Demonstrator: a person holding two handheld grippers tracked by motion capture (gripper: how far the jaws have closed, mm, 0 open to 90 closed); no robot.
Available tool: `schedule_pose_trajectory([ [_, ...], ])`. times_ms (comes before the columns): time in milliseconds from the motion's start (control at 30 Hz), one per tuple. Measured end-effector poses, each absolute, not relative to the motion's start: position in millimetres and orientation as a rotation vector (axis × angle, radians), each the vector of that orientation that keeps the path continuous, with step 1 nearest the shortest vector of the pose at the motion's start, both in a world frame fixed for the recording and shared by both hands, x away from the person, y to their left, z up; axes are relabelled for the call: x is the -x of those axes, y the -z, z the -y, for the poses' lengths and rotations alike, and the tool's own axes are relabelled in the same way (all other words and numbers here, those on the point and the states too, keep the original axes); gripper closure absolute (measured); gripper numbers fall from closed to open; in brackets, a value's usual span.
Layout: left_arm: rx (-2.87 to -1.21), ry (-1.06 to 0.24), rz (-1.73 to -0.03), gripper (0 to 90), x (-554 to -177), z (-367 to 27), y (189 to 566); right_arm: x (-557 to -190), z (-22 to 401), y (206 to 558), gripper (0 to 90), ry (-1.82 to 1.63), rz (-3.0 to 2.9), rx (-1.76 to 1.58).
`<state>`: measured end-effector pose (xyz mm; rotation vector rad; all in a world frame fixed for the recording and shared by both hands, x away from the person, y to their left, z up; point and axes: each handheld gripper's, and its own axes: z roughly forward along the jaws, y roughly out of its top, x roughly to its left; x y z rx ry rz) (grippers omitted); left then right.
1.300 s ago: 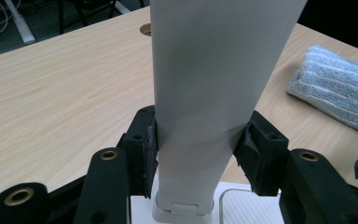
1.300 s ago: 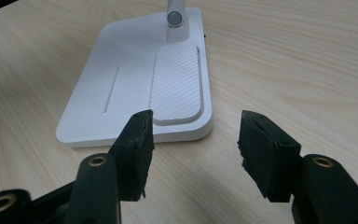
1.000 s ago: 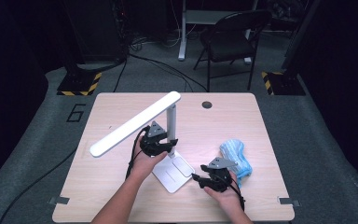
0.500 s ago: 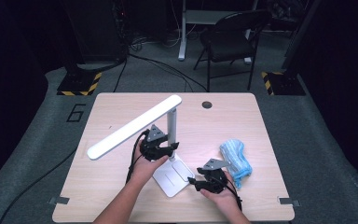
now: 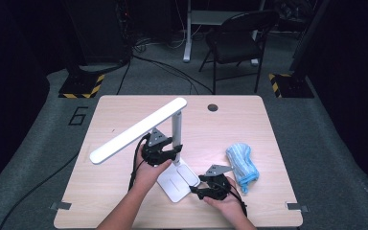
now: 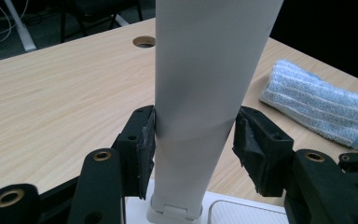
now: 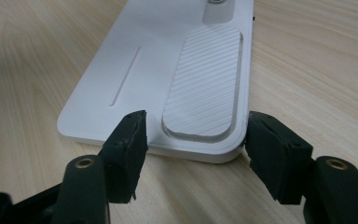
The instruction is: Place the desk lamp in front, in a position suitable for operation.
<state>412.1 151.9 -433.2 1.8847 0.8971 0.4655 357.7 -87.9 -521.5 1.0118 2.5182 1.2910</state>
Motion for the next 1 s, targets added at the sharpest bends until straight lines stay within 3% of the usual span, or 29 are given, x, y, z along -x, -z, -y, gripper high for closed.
schedule_pose_trajectory([
  [667, -1.892, -0.47, -0.842, 53.2, -411.0, -133.8, 429.7, -340.0, 66.6, 521.4, 41.6, -1.278, -2.62, -0.852],
  [1000, -1.886, -0.488, -0.823, 61.5, -408.1, -119.9, 429.8, -333.8, 54.6, 521.0, 42.0, -1.307, -2.656, -0.814],
])
